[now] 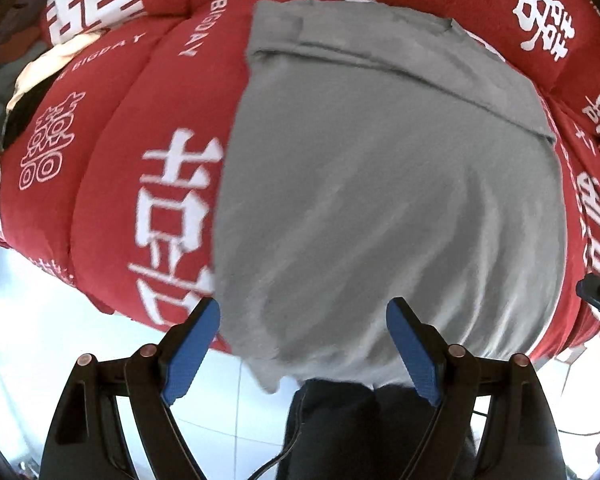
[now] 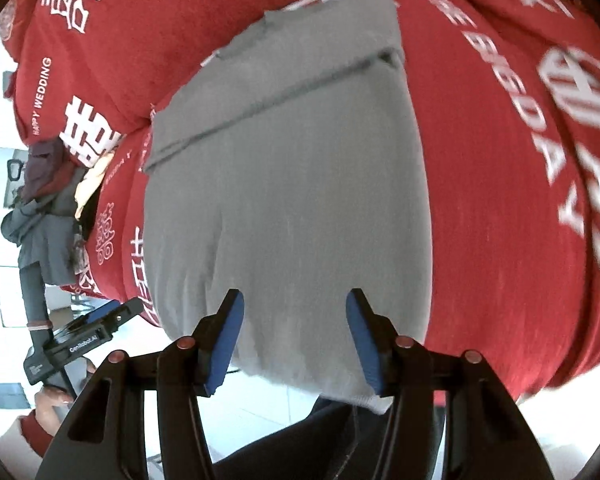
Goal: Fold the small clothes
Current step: 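Grasp the grey sweater hem with both tools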
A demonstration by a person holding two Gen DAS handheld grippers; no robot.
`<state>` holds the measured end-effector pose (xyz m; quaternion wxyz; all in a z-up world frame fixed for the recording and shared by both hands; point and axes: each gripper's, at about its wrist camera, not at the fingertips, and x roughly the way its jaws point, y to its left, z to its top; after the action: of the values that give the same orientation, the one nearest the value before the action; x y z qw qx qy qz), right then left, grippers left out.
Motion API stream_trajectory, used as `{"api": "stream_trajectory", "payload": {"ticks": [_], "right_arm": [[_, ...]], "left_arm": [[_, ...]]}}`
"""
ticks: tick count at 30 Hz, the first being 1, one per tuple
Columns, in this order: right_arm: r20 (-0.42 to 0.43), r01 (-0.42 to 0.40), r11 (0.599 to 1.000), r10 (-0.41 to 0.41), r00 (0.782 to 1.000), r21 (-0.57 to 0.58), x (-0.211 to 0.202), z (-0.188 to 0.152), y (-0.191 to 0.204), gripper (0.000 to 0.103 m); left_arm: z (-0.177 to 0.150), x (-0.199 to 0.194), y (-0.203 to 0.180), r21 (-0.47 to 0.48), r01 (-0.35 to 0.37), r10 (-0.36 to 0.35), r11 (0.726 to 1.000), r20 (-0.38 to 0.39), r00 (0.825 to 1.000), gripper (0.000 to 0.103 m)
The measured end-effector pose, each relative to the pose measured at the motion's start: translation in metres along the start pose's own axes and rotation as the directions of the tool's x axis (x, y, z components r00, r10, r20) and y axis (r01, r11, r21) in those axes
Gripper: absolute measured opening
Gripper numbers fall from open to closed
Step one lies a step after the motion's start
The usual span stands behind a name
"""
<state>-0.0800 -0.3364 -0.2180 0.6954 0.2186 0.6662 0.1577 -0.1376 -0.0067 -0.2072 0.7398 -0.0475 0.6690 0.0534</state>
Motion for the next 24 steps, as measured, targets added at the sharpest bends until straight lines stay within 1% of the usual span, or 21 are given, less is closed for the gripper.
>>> {"api": "stream_trajectory", "payload": {"ticks": [5, 8, 10, 11, 13, 16, 18, 19, 20, 21, 22, 24], "right_arm": [[-0.005, 0.013, 0.999, -0.013, 1.0, 0.048, 0.006, -0.04, -0.011, 0.057], [-0.05, 0.044, 0.998, -0.042, 0.998, 0.051, 0.017, -0.061, -0.021, 0.057], [-0.092, 0.07, 0.996, -0.066, 0.994, 0.047, 0.027, -0.071, -0.028, 0.057], [-0.107, 0.082, 0.996, -0.076, 0.991, 0.047, 0.031, -0.076, -0.031, 0.057], [-0.127, 0.076, 0.996, -0.07, 0.989, 0.048, 0.039, -0.084, -0.041, 0.057], [-0.136, 0.082, 0.996, -0.076, 0.988, 0.038, 0.05, -0.087, -0.055, 0.057], [-0.138, 0.071, 0.997, -0.065, 0.988, 0.041, 0.057, -0.088, -0.063, 0.057], [-0.14, 0.053, 0.997, -0.046, 0.989, 0.049, 0.06, -0.088, -0.066, 0.057], [-0.146, 0.031, 0.998, -0.022, 0.989, 0.058, 0.064, -0.087, -0.068, 0.057], [-0.159, 0.009, 0.998, 0.001, 0.987, 0.061, 0.069, -0.085, -0.071, 0.059], [-0.167, -0.003, 0.998, 0.013, 0.986, 0.057, 0.071, -0.085, -0.071, 0.059], [-0.19, -0.034, 0.999, 0.04, 0.981, 0.038, 0.074, -0.084, -0.069, 0.059]], "left_arm": [[-0.022, 0.02, 0.033, 0.033, 0.033, -0.033, 0.999, -0.016, 0.999, 0.086], [-0.034, 0.036, 0.049, 0.051, 0.087, -0.085, 0.995, -0.041, 0.996, 0.086], [-0.04, 0.044, 0.053, 0.062, 0.111, -0.107, 0.992, -0.057, 0.993, 0.086], [-0.043, 0.049, 0.056, 0.068, 0.134, -0.13, 0.989, -0.062, 0.99, 0.086], [-0.047, 0.057, 0.059, 0.063, 0.165, -0.161, 0.984, -0.066, 0.985, 0.086], [-0.048, 0.071, 0.067, 0.037, 0.229, -0.226, 0.973, -0.073, 0.971, 0.086], [-0.049, 0.08, 0.067, 0.023, 0.27, -0.267, 0.963, -0.089, 0.96, 0.086], [-0.049, 0.082, 0.065, 0.018, 0.289, -0.286, 0.957, -0.096, 0.953, 0.086], [-0.049, 0.086, 0.062, 0.018, 0.321, -0.318, 0.947, -0.101, 0.943, 0.086], [-0.049, 0.087, 0.059, 0.022, 0.339, -0.335, 0.941, -0.105, 0.936, 0.086], [-0.048, 0.087, 0.053, 0.033, 0.353, -0.347, 0.935, -0.109, 0.931, 0.086], [-0.048, 0.087, 0.043, 0.058, 0.362, -0.355, 0.93, -0.108, 0.929, 0.086]]}}
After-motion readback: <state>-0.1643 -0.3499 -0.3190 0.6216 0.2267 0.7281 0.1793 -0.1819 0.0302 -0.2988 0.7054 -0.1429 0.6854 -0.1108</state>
